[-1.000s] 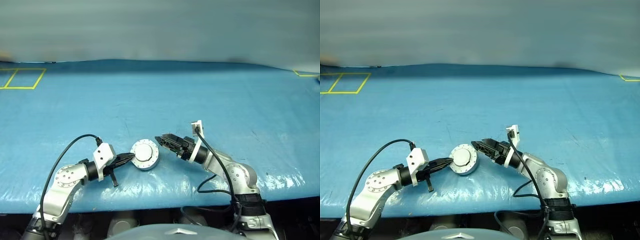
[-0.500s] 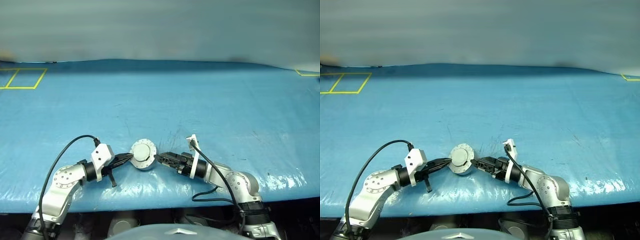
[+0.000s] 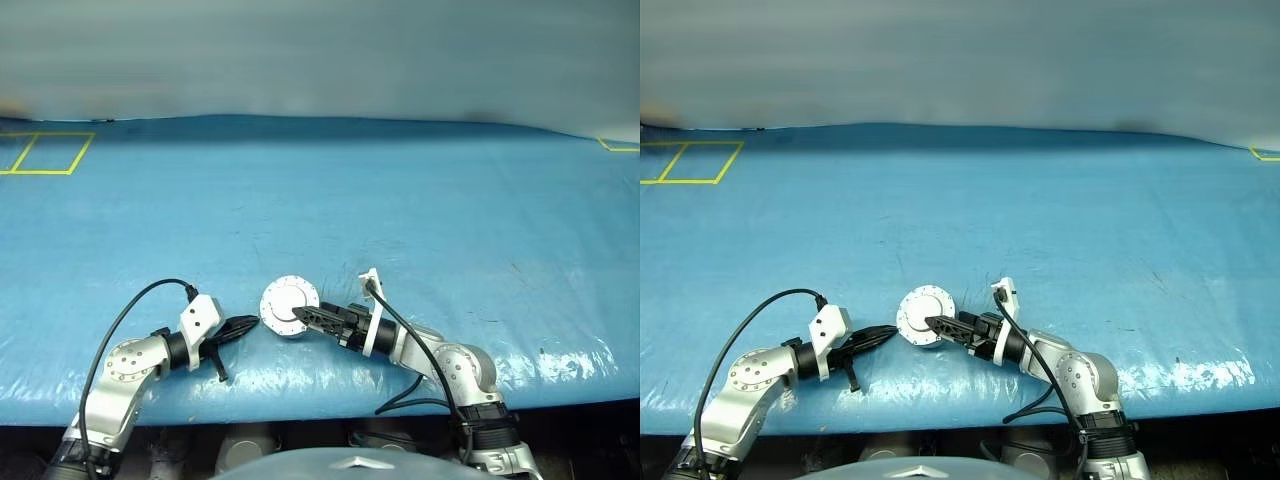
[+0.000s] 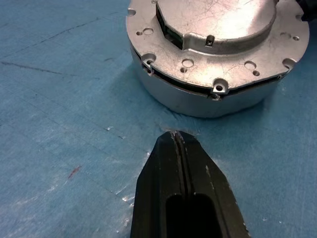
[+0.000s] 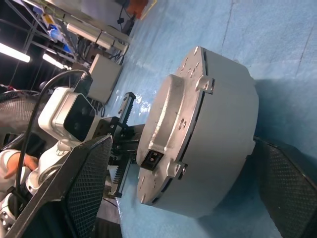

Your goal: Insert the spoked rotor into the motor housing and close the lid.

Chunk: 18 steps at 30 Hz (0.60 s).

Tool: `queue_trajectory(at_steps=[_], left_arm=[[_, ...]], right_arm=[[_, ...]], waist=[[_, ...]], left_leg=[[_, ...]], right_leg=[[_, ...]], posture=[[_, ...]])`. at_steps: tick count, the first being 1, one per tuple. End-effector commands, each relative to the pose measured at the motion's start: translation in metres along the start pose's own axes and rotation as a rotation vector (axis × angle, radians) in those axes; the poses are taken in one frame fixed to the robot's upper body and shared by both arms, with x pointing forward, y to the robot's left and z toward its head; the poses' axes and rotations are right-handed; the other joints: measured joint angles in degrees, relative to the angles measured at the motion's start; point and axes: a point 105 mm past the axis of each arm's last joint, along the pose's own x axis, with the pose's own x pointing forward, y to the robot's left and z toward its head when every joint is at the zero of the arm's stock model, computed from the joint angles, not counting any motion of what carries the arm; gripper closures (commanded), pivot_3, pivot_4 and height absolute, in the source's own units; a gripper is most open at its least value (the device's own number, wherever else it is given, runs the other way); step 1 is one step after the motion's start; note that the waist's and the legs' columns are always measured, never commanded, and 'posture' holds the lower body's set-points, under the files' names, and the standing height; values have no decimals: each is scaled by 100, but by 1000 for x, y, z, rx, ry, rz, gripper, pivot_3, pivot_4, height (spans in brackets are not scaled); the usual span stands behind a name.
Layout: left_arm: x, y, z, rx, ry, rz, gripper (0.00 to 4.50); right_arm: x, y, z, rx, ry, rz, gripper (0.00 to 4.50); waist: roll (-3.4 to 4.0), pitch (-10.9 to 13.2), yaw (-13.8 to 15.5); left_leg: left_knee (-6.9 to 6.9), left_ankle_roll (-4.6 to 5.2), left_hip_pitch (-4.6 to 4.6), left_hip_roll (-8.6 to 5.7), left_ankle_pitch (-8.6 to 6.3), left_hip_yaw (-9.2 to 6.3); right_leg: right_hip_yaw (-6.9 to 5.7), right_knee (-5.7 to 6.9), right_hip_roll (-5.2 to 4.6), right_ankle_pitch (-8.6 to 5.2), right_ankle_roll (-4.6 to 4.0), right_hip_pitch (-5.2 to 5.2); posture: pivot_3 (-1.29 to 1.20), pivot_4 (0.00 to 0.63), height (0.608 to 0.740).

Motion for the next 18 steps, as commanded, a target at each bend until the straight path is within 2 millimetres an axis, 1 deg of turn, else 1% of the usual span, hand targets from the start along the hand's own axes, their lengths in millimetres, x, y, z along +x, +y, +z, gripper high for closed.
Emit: queue_trajectory(at_steps=[1, 3, 7, 8, 9, 18], left_arm=[[2, -12, -22, -53, 70, -32, 4500], [2, -12, -22, -53, 71, -34, 4500], [2, -12, -20, -50, 71, -33, 4500], [2, -12, -20, -49, 72, -34, 4500], [3, -13, -19, -48, 71, -37, 4500], [3, -15, -15, -46, 67, -39, 4500]], right_arm=[[-1, 0, 9, -22, -49, 0, 188], [-2, 0, 10, -21, -58, 3, 579], [-2, 0, 9, -20, -60, 7, 1824], [-2, 0, 8, -18, -54, 7, 2053], [-2, 0, 7, -15, -54, 12, 2122], [-1, 2, 5, 17, -59, 27, 2123]], waist=[[0, 0, 0], [0, 0, 0], [3, 2, -4], [4, 1, -6], [3, 2, -5], [3, 2, -8]], left_leg=[[0, 0, 0, 0, 0, 0], [0, 0, 0, -1, 0, 0], [0, 1, -1, -1, -1, 0], [0, 1, 0, -1, -1, 0], [0, 1, 2, 0, -1, 0], [0, 3, 0, -2, -2, 1]], right_leg=[[0, 0, 0, 0, 1, 1], [0, 0, 0, 0, 1, 1], [-1, -1, 1, -1, 2, 0], [0, 0, 2, -1, 2, 0], [-1, 1, 3, -1, 3, 2], [-1, 0, 4, -1, 3, 1]], posture=[[0, 150, 740], [0, 150, 740], [0, 150, 740], [0, 150, 740], [0, 150, 740], [0, 150, 740]])
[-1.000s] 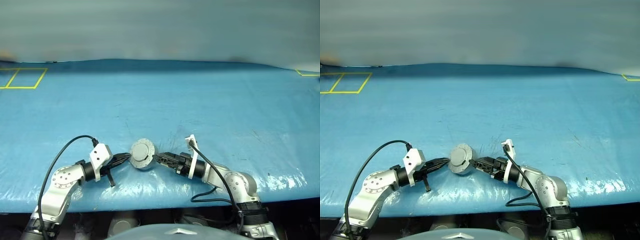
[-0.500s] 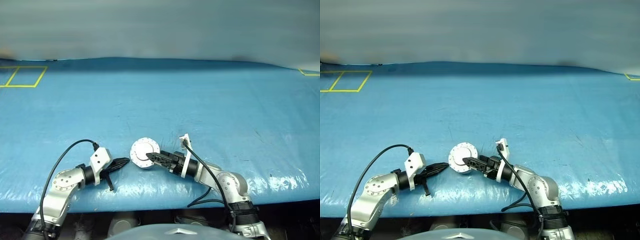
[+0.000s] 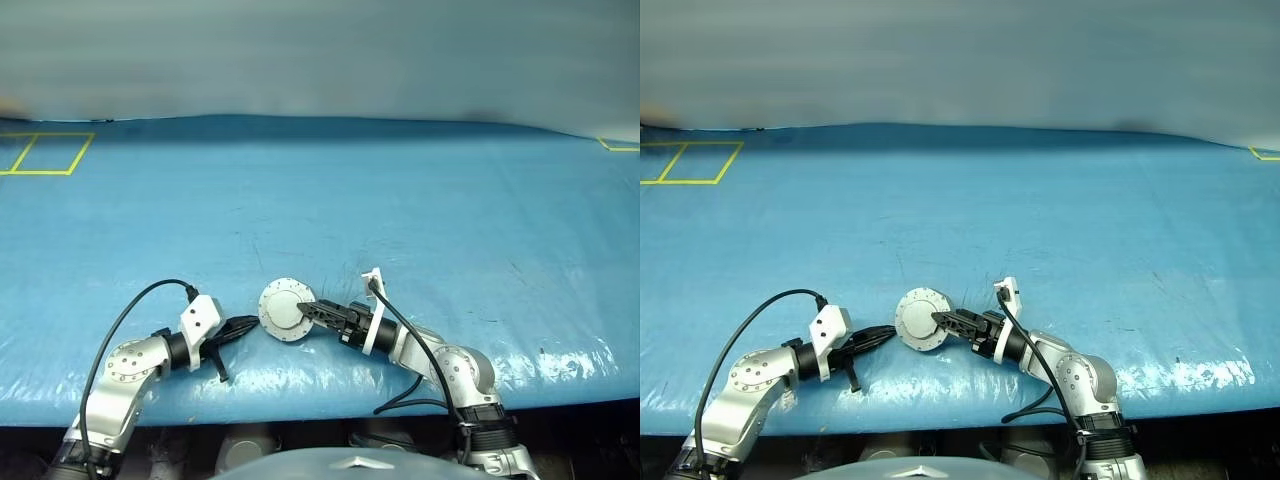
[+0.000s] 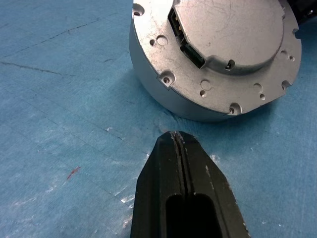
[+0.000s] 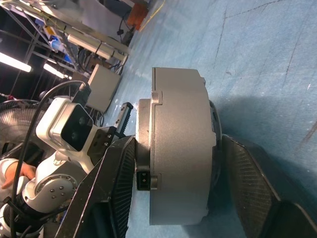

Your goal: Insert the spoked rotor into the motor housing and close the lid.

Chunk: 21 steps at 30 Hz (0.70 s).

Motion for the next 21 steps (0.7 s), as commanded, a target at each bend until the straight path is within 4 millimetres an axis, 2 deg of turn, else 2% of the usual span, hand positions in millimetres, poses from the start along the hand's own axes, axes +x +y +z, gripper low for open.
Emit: queue_trajectory(at_steps=[1, 8, 10, 13, 15, 21], left_arm=[[3, -13, -15, -46, 61, -37, 4500], [-12, -5, 36, -123, -175, 46, 4500], [-17, -6, 39, -120, -165, 57, 4500], [-21, -6, 40, -121, -143, 73, 4500], [-22, -6, 41, -124, -139, 78, 4500], [-29, -5, 64, -186, -249, 100, 4500]], right_arm=[[0, 4, 5, 21, -34, 20, 2123], [6, -5, 6, 168, -79, -48, 2123], [7, -13, 5, 306, -91, -73, 2123], [9, -26, 1, 349, -66, -171, 2123], [12, -22, 5, 376, -93, -141, 2123], [18, -4, 14, 574, -170, 33, 2123]], waist=[[0, 0, 0], [-20, 15, -73], [-22, 21, -74], [-18, 23, -91], [-19, 23, -101], [-23, 23, -82]], left_leg=[[0, 0, 0, 0, 0, 0], [0, -1, -17, 5, 0, -2], [0, -2, -17, 6, 1, -4], [1, -4, -9, 5, 1, -1], [1, -4, -5, 5, 1, -1], [1, -3, -11, 3, 1, -3]], right_leg=[[0, 0, 0, 0, 0, 0], [2, 3, -4, 1, 1, -7], [1, 6, -3, 1, 0, -8], [4, 6, -4, 2, 0, -8], [5, 7, -3, 1, 0, -6], [3, 5, 19, 1, 0, -5]], posture=[[0, 150, 740], [0, 150, 740], [0, 150, 740], [0, 150, 740], [0, 150, 740], [0, 150, 740]])
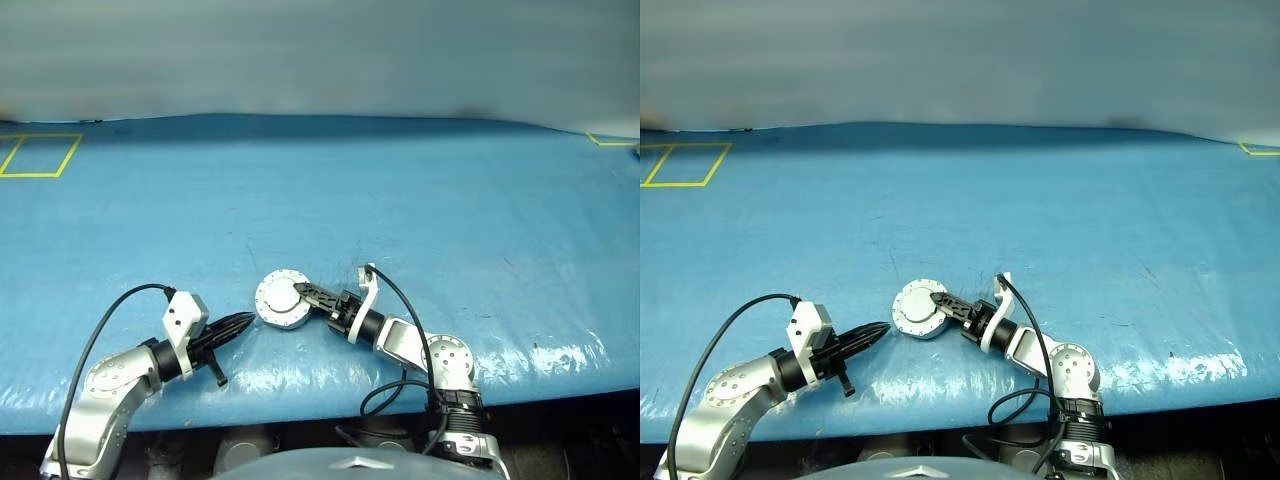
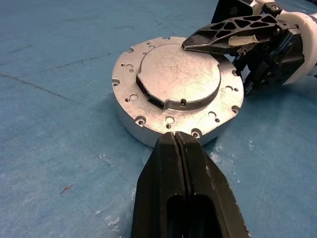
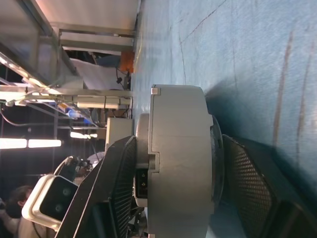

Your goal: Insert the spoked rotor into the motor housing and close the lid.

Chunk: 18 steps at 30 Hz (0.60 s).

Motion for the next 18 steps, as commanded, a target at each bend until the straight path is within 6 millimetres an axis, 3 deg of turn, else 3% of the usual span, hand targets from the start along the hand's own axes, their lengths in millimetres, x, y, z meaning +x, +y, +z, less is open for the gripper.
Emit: queue_trajectory(at_steps=[1, 12, 15, 18], left_arm=[[-4, -1, 24, -14, -99, 3, 4500], [-12, -10, 31, -363, -272, -45, 4500], [-14, -11, 39, -456, -368, -52, 3850], [-13, -18, 42, -531, -422, -87, 2857]], right_arm=[[3, 16, -1, 128, -19, 127, 2123], [6, 61, 2, 155, 0, 349, 2123], [8, 71, 5, 142, -2, 381, 2123], [11, 78, 5, 132, 17, 398, 2123]], waist=[[1, 0, -3], [-5, 18, -80], [-5, 19, -87], [-15, 26, -88]], left_leg=[[0, 0, 1, 0, 0, 1], [0, 0, -16, 5, 0, 5], [2, -1, -16, 5, 0, 5], [7, 0, -16, 5, 0, 5]], right_leg=[[1, 0, 0, 0, 0, 1], [30, 11, 31, 0, 9, 1], [36, 11, 35, 0, 11, 2], [40, 11, 37, 1, 13, 3]], posture=[[0, 150, 740], [0, 150, 740], [0, 150, 740], [0, 150, 740]])
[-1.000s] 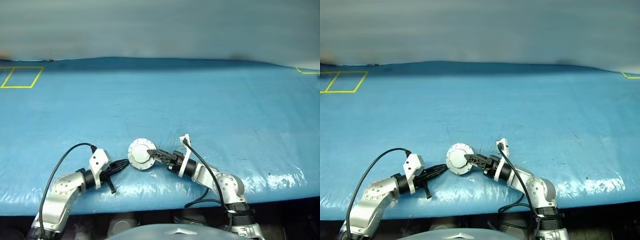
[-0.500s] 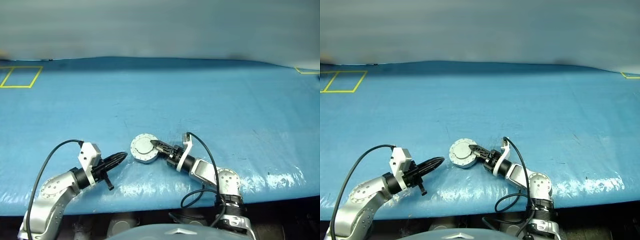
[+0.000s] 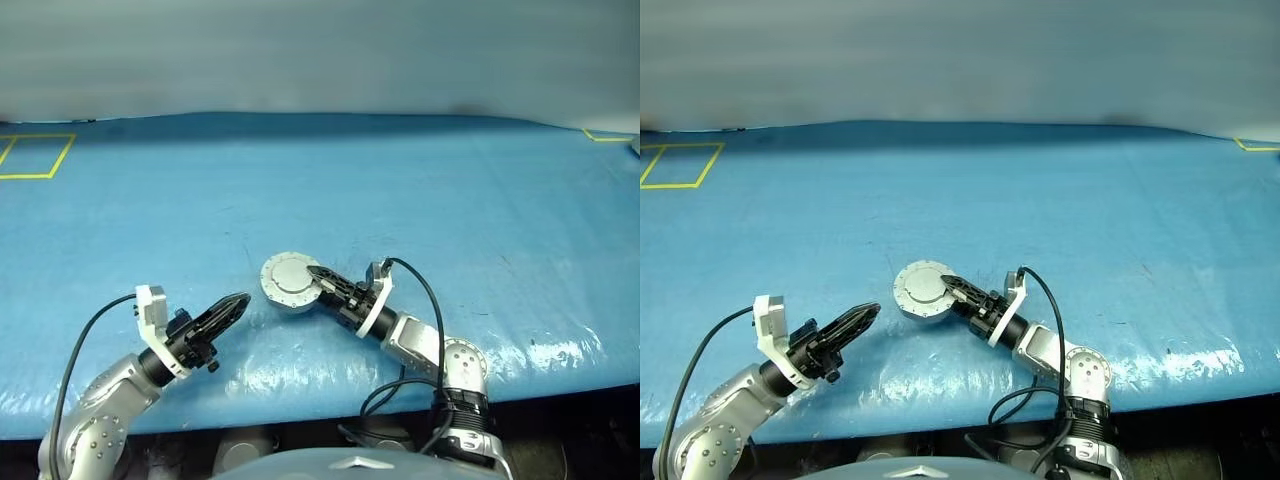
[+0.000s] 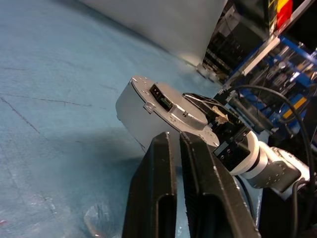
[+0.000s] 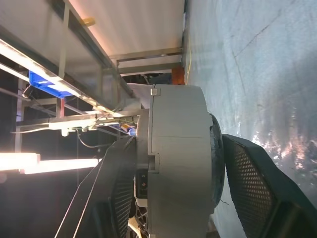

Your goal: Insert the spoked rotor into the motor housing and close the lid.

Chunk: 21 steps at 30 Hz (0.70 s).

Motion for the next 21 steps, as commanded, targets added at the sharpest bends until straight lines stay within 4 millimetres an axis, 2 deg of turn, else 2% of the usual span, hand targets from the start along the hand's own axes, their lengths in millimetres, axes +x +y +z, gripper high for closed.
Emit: queue_trajectory(at_steps=[1, 7, 10, 13, 17, 21], left_arm=[[4, -19, 8, -51, -56, -75, 2504], [10, -18, 6, -183, -154, -64, 527], [15, -23, 13, -253, -218, -99, 527], [23, -22, 6, -295, -172, -96, 527], [32, -19, 6, -354, -198, -131, 527], [49, -12, -16, -440, -90, -107, 527]], right_arm=[[22, 43, -9, -30, 46, 194, 2123], [26, 53, -16, -51, 104, 219, 2123], [24, 52, -17, -54, 117, 214, 2123], [24, 52, -19, -56, 128, 210, 2123], [25, 52, -21, -61, 143, 202, 2123], [26, 52, -23, -60, 156, 197, 2123]], waist=[[-9, 7, -2], [-16, 10, 0], [-17, 10, 7], [-17, 11, 5], [-17, 11, 4], [-19, 10, 20]], left_leg=[[1, 0, 0, 0, 0, -1], [2, 0, 0, 0, 0, -3], [5, 0, -1, 0, 0, -4], [10, 0, -1, 0, 0, -5], [15, 0, -1, -1, 0, -4], [16, 0, 0, -2, 0, -6]], right_leg=[[0, 1, 2, 0, 0, 1], [5, 1, 8, 1, 1, 2], [6, 1, 9, 2, 3, 3], [8, 3, 10, 4, 7, 4], [11, 5, 13, 8, 12, 6], [11, 6, 16, 15, 24, 7]], posture=[[0, 150, 740], [0, 150, 740], [0, 150, 740], [0, 150, 740], [0, 150, 740], [0, 150, 740]])
